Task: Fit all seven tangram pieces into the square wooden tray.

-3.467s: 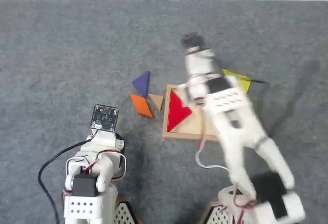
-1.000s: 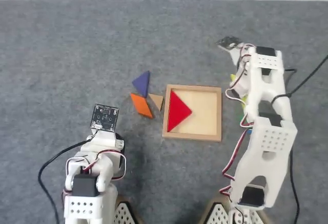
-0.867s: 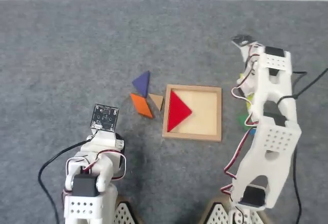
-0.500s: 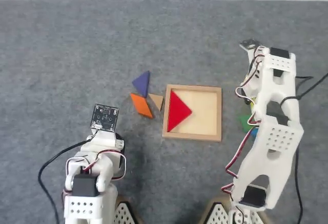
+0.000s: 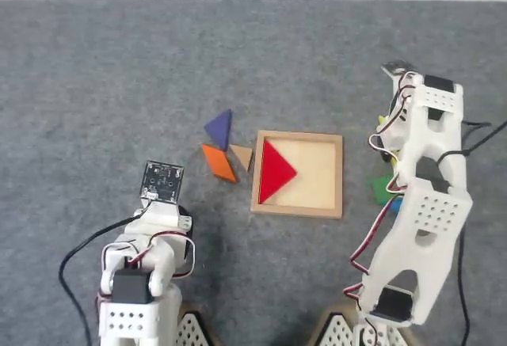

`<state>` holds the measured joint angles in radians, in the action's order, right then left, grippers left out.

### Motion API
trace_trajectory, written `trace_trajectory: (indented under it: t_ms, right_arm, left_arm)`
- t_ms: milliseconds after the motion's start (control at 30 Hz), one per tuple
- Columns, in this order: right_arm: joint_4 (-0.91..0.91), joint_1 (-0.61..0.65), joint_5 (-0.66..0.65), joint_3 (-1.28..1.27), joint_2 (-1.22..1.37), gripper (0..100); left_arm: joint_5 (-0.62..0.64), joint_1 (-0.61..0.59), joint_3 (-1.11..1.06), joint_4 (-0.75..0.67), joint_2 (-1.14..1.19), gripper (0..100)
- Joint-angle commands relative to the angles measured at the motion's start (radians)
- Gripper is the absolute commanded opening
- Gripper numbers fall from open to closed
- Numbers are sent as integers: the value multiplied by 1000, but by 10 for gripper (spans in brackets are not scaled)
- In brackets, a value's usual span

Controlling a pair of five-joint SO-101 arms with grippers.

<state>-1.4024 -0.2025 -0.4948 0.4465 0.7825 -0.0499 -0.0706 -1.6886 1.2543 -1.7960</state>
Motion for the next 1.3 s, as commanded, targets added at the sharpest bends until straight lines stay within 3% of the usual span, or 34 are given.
trace_trajectory:
  t_ms: [0, 400, 733, 933, 1267]
  right_arm:
    - [39, -8, -104, 58, 5, 381]
    - [71, 21, -221, 58, 7, 379]
    - [116, 22, -219, 54, 7, 375]
    - [53, 24, -213, 57, 25, 229]
    - [33, 19, -109, 58, 25, 221]
  left_arm:
    - [-8, -5, 5, 5, -17, 47]
    - [-8, -5, 5, 5, -17, 47]
    - [-8, -5, 5, 5, -17, 47]
    - [-8, -5, 5, 5, -17, 47]
    - [-8, -5, 5, 5, -17, 47]
